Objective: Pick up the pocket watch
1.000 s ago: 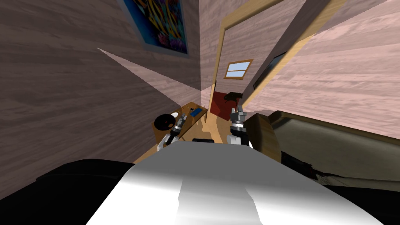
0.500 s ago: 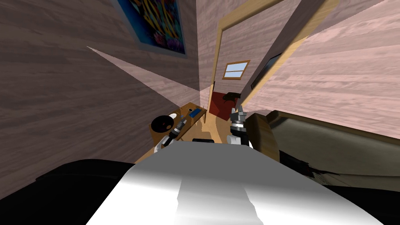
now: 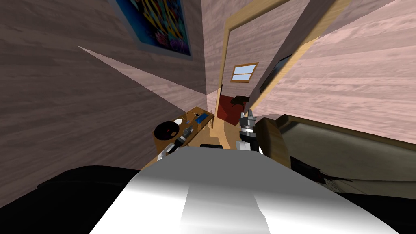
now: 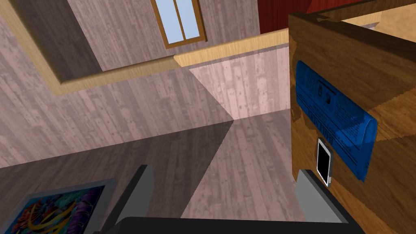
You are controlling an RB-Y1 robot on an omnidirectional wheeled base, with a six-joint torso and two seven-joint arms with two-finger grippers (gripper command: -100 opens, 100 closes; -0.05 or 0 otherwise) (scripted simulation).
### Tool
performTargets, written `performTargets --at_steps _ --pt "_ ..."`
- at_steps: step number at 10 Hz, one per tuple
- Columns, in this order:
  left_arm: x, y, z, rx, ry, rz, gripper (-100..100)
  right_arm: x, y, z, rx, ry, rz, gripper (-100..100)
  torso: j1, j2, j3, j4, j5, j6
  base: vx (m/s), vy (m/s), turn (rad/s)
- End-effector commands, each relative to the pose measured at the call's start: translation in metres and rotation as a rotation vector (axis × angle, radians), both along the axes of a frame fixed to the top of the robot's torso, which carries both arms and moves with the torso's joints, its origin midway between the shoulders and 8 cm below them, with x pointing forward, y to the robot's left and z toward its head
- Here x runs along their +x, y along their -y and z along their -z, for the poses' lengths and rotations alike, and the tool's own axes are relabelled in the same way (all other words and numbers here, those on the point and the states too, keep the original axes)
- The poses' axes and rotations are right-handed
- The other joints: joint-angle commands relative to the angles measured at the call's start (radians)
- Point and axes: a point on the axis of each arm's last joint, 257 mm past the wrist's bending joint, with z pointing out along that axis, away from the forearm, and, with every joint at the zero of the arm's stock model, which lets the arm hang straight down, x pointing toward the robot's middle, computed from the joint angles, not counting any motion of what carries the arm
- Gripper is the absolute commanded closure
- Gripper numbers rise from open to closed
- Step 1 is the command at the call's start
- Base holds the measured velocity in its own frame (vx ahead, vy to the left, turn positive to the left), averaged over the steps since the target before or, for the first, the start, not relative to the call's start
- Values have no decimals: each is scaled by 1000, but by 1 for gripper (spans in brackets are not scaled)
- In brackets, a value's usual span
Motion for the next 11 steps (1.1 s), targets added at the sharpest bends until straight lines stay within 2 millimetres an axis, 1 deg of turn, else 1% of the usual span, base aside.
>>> performTargets --at_steps 1,2,3,4,5,6,7,8,9,10,11 --pt "-6 -9 20 4 -52 -4 -100 0 0 0 0 0 0 0 0 0 0 0 0 0 46 -15 -23" --pt "-7 -12 23 6 -60 -8 -100 0 0 0 0 0 0 0 0 0 0 0 0 0 25 -8 9" --pt "-17 -20 42 10 -124 3 -100 0 0 0 0 0 0 0 0 1 0 0 0 0 35 -19 -56" --pt "-20 -27 52 16 -146 -10 -100 0 0 0 0 0 0 0 0 0 0 0 0 0 36 -22 -36" --pt "-33 -39 73 24 -216 -8 -100 0 0 0 0 0 0 0 0 1 0 0 0 0 64 -17 -66" --pt "-36 -44 79 28 -232 -18 -100 0 0 0 0 0 0 0 0 -1 -1 0 0 0 64 -14 -27" --pt "-51 -58 99 36 -302 -22 -100 0 0 0 0 0 0 0 0 -1 -1 0 0 0 67 -31 -47" --pt "-54 -63 105 40 -316 -31 -100 0 0 0 0 0 0 0 -1 -2 -1 0 0 0 52 -26 -30" --pt "-68 -77 120 47 -381 -38 -100 0 0 0 0 0 0 0 -1 -1 -1 0 0 0 58 -33 -58" --pt "-86 -97 140 62 -454 -58 -100 0 0 0 0 0 0 0 -1 -1 -1 0 0 0 90 -40 -85" --pt "-92 -105 147 67 -476 -74 -100 0 0 0 0 0 0 0 -1 -2 -1 0 0 0 75 -19 -26"
